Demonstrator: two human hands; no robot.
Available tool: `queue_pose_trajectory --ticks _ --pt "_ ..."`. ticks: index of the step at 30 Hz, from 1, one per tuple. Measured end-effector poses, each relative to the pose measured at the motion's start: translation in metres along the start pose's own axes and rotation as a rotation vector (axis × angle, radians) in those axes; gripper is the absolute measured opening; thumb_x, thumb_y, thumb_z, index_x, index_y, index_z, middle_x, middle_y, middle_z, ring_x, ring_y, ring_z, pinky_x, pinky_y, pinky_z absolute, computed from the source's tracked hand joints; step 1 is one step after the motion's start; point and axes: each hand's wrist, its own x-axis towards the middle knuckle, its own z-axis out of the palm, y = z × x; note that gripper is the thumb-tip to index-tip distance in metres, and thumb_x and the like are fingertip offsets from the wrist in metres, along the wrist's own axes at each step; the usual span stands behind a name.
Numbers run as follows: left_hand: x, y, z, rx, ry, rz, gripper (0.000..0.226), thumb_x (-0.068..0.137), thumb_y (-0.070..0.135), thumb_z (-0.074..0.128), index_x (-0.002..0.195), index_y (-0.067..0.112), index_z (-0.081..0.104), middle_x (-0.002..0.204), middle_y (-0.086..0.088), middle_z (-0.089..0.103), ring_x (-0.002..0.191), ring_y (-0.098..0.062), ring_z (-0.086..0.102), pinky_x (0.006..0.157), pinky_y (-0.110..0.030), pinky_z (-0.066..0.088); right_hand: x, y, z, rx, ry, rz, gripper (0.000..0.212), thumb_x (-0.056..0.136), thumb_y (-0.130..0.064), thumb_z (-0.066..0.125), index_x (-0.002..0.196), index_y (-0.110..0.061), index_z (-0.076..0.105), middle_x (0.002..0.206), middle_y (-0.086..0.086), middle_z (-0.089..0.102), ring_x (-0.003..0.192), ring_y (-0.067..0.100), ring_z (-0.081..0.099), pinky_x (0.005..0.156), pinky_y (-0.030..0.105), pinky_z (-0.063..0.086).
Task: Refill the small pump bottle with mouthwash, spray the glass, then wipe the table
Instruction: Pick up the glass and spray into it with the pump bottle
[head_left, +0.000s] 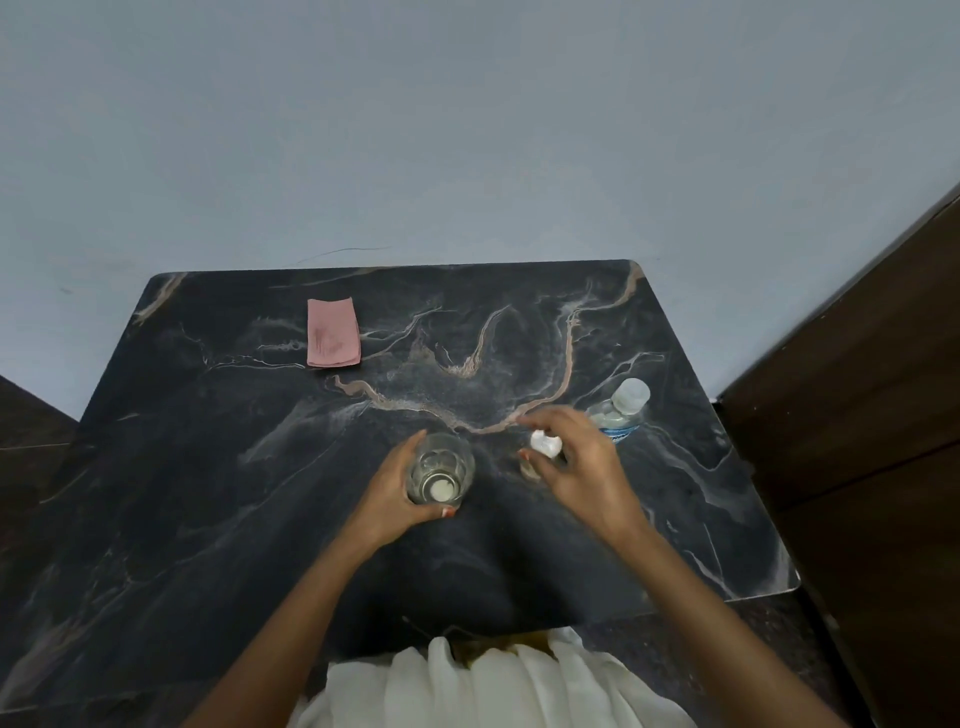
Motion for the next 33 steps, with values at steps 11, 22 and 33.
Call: queue_pose_trajectory --ticks 11,22,33 --pt "-0.002 -0.001 0.001 -0.04 0.015 -0.01 0.096 0.059 0.009 0.083 0.138 0.016 0.03 0.143 -0.005 0.034 0.124 -0.009 0.032 0.106 -0.028 0.029 0.009 0.069 0.019 0.137 -0.235 0.185 0.081 0.066 0.002 0.075 0.133 -0.014 0.034 0.134 0.007 0.042 0.123 0.016 0.04 0.103 0.027 0.031" --pt "0.0 -0.01 0.004 -0.092 0.022 -0.039 0.097 0.057 0.013 0.084 0.138 0.024 0.03 0.143 -0.001 0.033 0.128 -0.011 0.033 0.109 -0.034 0.03 0.001 0.099 0.04 0.137 -0.11 0.048 0.099 0.068 0.015 0.064 0.132 -0.038 0.012 0.124 -0.004 0.043 0.114 0.006 0.04 0.095 -0.004 0.022" --pt "-0.001 -0.012 0.004 -0.094 0.018 -0.027 0.097 0.058 0.014 0.083 0.138 0.025 0.029 0.138 0.004 0.034 0.129 -0.013 0.034 0.11 -0.035 0.03 -0.001 0.102 0.054 0.083 0.0 -0.021 0.079 0.068 -0.001 0.076 0.132 -0.009 0.03 0.13 0.004 0.039 0.121 0.025 0.04 0.104 0.011 0.023"
